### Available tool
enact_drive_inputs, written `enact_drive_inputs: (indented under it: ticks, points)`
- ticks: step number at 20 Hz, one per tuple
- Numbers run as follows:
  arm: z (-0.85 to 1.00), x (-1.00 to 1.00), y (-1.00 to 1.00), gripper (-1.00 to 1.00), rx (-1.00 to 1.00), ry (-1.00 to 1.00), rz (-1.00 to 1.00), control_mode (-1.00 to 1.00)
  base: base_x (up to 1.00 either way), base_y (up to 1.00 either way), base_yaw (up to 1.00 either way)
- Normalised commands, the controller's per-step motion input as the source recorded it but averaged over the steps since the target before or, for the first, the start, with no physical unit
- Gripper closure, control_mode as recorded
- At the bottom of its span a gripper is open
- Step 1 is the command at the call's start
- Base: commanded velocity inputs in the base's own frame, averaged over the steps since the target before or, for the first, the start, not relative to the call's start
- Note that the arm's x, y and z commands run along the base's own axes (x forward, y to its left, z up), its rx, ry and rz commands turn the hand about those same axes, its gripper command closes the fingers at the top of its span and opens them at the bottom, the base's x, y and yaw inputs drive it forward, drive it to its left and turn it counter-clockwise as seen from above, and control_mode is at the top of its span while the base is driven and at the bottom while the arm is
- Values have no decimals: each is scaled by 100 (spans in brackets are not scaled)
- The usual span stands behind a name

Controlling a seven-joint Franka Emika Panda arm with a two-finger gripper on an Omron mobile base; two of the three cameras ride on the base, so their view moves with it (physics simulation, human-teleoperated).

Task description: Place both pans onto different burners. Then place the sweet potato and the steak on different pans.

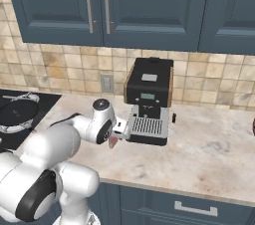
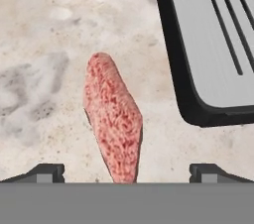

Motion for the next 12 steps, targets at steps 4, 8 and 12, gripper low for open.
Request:
enact_drive_inputs:
  ticks: [4, 8, 12]
  points:
    - [-31, 13, 0, -100, 0, 0, 0, -100, 0, 0, 0]
    - [-29, 15, 0, -100, 0, 0, 0, -100, 0, 0, 0]
    - [-29, 15, 0, -100, 0, 0, 0, -100, 0, 0, 0]
